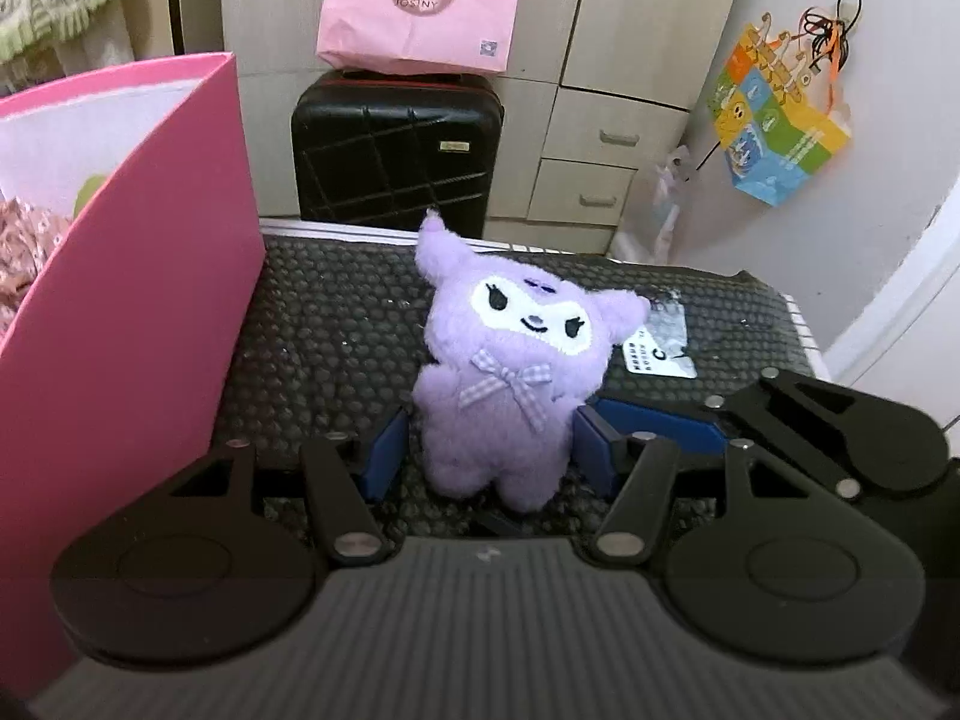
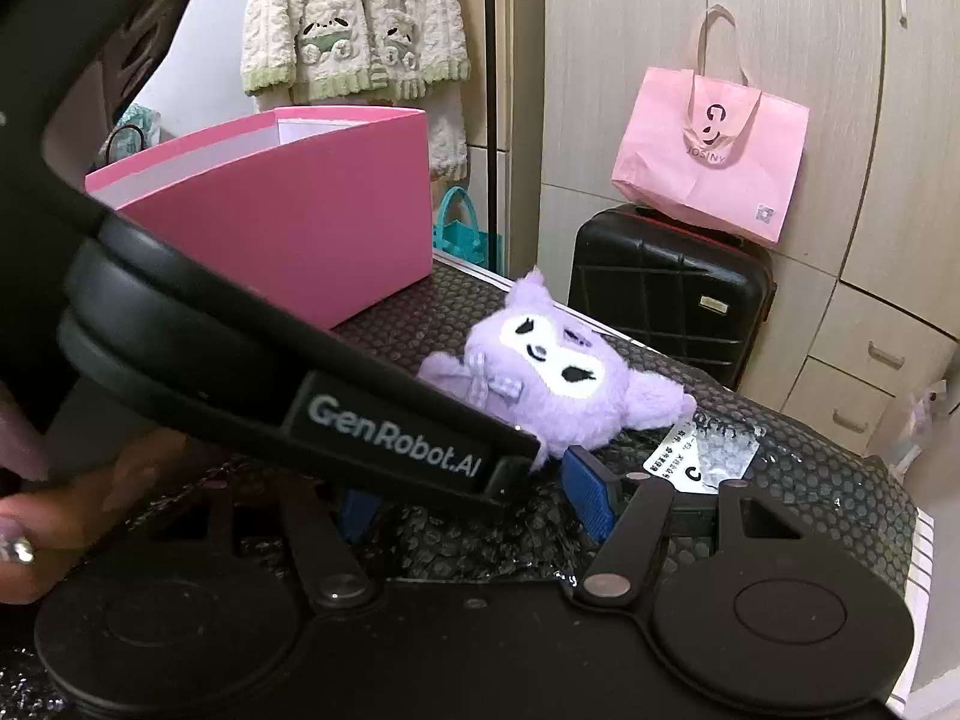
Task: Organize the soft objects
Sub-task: 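Close the left tool on the purple plush while the right tool grasps it too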
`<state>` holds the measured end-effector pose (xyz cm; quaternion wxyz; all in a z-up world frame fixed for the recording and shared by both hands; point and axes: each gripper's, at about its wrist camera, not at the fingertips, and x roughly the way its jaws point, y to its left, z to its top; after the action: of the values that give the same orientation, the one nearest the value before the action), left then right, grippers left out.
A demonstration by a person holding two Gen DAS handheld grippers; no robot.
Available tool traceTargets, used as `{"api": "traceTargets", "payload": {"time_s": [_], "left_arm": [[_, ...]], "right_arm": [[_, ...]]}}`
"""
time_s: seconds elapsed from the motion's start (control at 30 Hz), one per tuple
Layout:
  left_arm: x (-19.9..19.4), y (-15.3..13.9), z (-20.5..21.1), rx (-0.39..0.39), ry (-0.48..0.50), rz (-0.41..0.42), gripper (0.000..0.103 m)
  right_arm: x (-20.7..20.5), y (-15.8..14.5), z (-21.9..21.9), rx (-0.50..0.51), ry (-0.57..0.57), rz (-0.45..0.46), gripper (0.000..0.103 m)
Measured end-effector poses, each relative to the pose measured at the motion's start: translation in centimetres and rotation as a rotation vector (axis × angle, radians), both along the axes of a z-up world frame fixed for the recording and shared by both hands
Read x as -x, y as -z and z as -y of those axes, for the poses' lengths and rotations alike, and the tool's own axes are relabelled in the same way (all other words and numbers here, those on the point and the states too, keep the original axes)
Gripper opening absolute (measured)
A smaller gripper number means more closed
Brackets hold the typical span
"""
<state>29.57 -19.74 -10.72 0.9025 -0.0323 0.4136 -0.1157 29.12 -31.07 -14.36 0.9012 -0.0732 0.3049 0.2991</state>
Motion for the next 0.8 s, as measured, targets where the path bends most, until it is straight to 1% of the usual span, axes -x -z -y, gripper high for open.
{"api": "traceTargets", "payload": {"time_s": [0.07,0.1,0.17,0.3,0.4,0.53,0.63,0.8], "left_arm": [[0.0,0.1,0.1,0.017,0.025,-0.008,0.048],[0.1,0.1,0.2,0.017,0.035,-0.005,0.044],[0.4,0.1,0.4,0.006,0.047,0.009,0.042],[0.7,0.0,0.5,0.004,0.052,0.024,0.039],[1.1,-0.3,0.5,0.01,0.06,0.028,0.039],[1.9,-0.8,0.1,0.018,0.086,0.036,0.039],[2.5,-1.1,-0.2,0.026,0.102,0.037,0.039],[3.7,-1.1,-0.5,0.049,0.134,0.011,0.039]], "right_arm": [[-0.1,0.0,0.1,-0.014,-0.005,-0.004,0.067],[0.0,0.1,0.1,-0.021,-0.008,-0.004,0.062],[-0.1,0.2,0.1,-0.023,0.001,0.005,0.06],[-0.2,0.1,0.4,-0.032,0.026,0.008,0.047],[0.1,0.0,0.5,-0.038,0.028,0.012,0.046],[1.0,-0.5,0.2,-0.008,0.01,0.039,0.044],[1.6,-0.7,0.4,-0.018,0.007,0.041,0.044],[2.8,-1.1,0.4,-0.008,0.014,0.03,0.044]]}}
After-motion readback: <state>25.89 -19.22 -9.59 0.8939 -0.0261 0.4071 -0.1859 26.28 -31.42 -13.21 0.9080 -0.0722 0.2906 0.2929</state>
